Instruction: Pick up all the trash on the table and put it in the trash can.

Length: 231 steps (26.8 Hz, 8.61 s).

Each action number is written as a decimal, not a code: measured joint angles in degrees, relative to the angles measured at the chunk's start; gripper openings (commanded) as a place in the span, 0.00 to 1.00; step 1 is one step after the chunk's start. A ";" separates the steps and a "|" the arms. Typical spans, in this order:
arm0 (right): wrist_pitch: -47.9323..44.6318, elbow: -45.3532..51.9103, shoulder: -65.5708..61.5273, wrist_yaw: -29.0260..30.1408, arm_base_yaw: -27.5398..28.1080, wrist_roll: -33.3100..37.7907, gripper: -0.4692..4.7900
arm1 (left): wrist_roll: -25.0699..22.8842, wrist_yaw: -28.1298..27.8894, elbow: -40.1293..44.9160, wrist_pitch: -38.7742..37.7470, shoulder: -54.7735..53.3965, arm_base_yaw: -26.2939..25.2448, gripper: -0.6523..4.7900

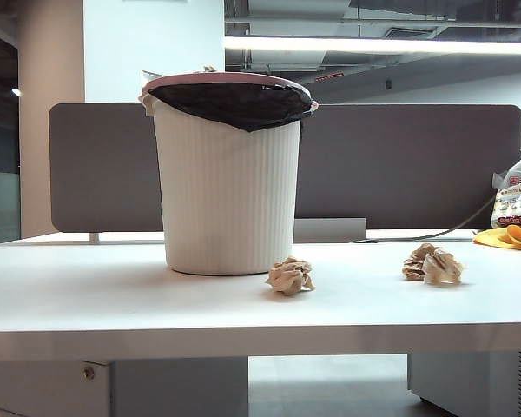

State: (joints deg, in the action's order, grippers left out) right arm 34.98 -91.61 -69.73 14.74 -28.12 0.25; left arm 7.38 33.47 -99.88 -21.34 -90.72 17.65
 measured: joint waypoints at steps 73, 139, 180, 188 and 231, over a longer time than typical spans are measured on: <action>18.88 19.76 12.55 1.97 -0.39 -2.91 0.09 | 1.29 -30.08 17.94 5.75 -21.35 24.13 1.00; -1.68 19.34 16.39 -1.27 0.11 0.48 0.09 | -9.68 -33.86 1.51 8.90 -9.27 24.02 0.11; -2.73 2.75 2.99 -6.10 0.31 0.24 0.09 | -8.52 -21.88 -5.49 -1.64 -7.45 7.89 1.00; 7.43 2.67 9.40 -13.46 0.35 -0.81 0.09 | -7.78 -20.57 -5.55 0.00 -8.94 20.15 1.00; 26.18 15.08 21.99 -17.53 2.84 6.23 0.09 | 3.65 -27.32 -5.60 22.60 -44.48 31.34 1.00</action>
State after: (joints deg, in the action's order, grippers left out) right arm 61.17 -76.53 -47.75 -2.79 -25.28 6.48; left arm 11.03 6.15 -105.47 1.26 -135.20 48.99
